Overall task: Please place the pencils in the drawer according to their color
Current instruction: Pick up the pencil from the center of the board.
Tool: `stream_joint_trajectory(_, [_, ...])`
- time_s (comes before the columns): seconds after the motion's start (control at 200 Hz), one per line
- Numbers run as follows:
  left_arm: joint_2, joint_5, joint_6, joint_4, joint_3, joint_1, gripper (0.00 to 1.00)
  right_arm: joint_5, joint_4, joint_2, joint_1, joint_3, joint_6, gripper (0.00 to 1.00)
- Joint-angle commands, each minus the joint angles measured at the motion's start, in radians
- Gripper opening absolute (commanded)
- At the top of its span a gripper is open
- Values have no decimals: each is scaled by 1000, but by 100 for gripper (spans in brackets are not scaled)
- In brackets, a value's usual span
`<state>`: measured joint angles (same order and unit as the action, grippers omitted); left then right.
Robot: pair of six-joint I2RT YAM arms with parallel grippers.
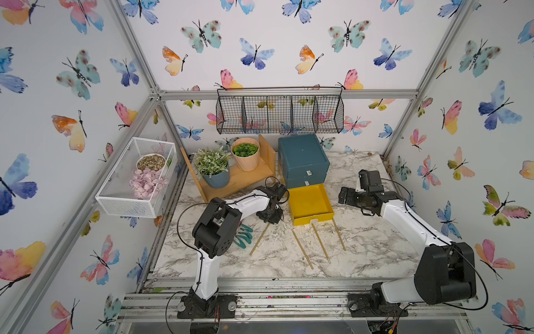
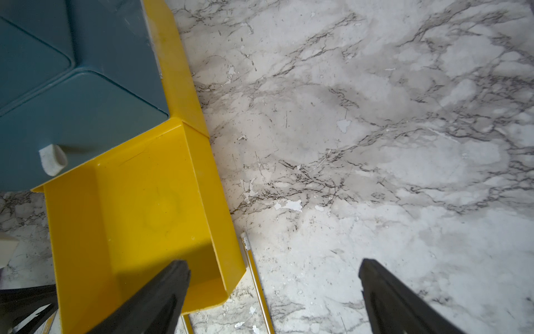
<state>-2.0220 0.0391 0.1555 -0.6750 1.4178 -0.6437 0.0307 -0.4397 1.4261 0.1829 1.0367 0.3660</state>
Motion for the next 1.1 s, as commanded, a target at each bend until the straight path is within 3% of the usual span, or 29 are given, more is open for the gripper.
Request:
stream_joint_trajectory(0.0, [-63, -21, -25, -47, -3, -5, 16, 36, -2, -16, 2, -12, 1, 98])
stream_joint_trajectory(0.22, [-66, -25, -20, -76, -24, -6, 0, 57, -2, -24, 1, -10, -2, 98])
stream_joint_trajectory(0.496, [-72, -12, -38, -78, 1, -13, 0, 64, -2, -28, 1, -4, -4, 98])
stream_joint_trajectory(1.096, [91, -13, -6, -47, 21, -16, 0, 71, 7, -46, 1, -12, 1, 98])
